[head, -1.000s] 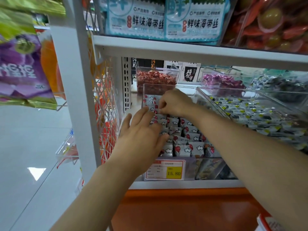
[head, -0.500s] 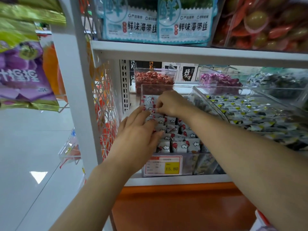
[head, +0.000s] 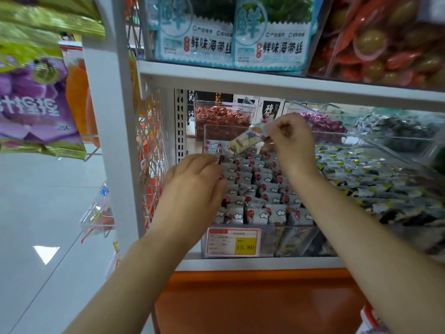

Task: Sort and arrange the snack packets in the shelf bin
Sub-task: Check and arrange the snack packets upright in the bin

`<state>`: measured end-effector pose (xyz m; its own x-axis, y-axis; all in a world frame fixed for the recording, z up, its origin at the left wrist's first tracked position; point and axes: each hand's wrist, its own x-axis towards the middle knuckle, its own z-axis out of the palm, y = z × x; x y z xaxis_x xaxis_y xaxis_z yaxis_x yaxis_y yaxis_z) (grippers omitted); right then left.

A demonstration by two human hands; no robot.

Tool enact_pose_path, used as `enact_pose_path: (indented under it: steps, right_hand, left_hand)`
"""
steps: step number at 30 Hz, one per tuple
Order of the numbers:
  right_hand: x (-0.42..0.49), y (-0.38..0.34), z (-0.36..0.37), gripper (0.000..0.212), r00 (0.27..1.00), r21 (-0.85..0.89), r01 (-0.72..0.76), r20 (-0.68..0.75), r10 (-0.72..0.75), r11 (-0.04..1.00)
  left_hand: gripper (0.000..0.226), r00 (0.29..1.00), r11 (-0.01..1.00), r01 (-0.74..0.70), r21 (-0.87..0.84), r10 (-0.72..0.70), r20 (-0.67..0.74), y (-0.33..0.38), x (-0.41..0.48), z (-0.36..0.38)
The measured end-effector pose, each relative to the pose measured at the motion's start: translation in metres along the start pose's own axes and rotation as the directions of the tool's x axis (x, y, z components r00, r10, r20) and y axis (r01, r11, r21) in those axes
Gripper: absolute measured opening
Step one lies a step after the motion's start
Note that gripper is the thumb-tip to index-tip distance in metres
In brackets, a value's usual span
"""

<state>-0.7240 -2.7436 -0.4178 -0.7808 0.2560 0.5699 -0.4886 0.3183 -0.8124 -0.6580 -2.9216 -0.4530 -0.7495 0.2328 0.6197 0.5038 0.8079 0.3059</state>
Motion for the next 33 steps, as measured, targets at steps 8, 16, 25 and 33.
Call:
enact_pose_path:
  steps: [8,16,25,33]
  right_hand:
    - [-0.065,-0.015,-0.051,0.007,0.951,0.463,-0.282,0.023,0.307,0.84]
    - [-0.079,-0.019,-0.07,0.01,0.905,0.595,-0.424,0.244,0.349,0.683]
    - [-0.084,-0.017,-0.076,0.021,0.903,0.582,-0.427,0.315,0.292,0.692]
    - [-0.082,-0.014,-0.074,0.007,0.877,0.637,-0.466,0.243,0.414,0.614]
  left_hand:
    - [0.044,0.979,0.902,0.199,-0.384,-0.199,0.041,0.028,-0.006,0.006]
    - [0.012,0.882,0.435,0.411,-0.801,-0.412,0.229,0.033,-0.006,0.004]
    - [0.013,0.859,0.272,0.401,-0.875,-0.445,0.255,0.033,-0.006,0.005]
    - [0.033,0.873,0.02,0.379,-0.925,-0.339,0.35,0.035,-0.004,0.001]
